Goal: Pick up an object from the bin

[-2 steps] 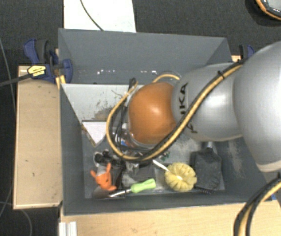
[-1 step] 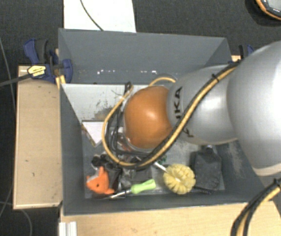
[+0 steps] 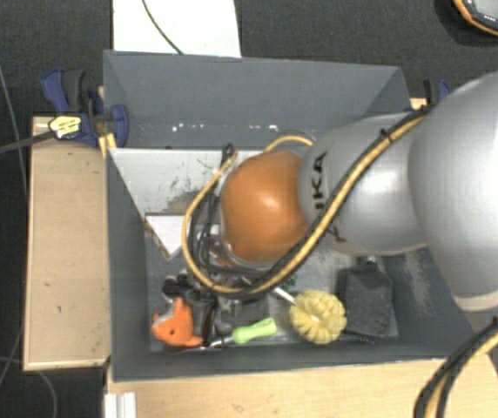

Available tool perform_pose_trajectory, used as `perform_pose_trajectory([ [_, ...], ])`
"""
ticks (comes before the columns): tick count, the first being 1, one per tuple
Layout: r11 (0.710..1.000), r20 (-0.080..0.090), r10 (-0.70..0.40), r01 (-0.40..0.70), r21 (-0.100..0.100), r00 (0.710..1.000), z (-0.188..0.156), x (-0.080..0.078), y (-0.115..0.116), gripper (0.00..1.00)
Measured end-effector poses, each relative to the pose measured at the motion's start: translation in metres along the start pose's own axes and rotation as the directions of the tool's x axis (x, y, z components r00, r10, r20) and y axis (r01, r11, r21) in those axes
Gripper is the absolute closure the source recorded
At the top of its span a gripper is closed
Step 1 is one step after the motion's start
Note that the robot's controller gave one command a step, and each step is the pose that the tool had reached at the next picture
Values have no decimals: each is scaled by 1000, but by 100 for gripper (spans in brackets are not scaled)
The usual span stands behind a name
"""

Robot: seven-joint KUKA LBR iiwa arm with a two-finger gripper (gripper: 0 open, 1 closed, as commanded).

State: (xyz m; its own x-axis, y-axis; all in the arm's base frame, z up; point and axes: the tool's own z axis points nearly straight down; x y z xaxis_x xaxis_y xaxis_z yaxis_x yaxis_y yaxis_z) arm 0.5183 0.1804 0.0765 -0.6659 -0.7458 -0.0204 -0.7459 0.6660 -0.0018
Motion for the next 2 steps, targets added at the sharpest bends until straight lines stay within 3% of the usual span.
perform_pose_trajectory([
  [1,997,7,-79,79,8,997,-43,-5,-2,100],
  [2,999,-4,-43,43,-2,999,-111,-2,7,100],
])
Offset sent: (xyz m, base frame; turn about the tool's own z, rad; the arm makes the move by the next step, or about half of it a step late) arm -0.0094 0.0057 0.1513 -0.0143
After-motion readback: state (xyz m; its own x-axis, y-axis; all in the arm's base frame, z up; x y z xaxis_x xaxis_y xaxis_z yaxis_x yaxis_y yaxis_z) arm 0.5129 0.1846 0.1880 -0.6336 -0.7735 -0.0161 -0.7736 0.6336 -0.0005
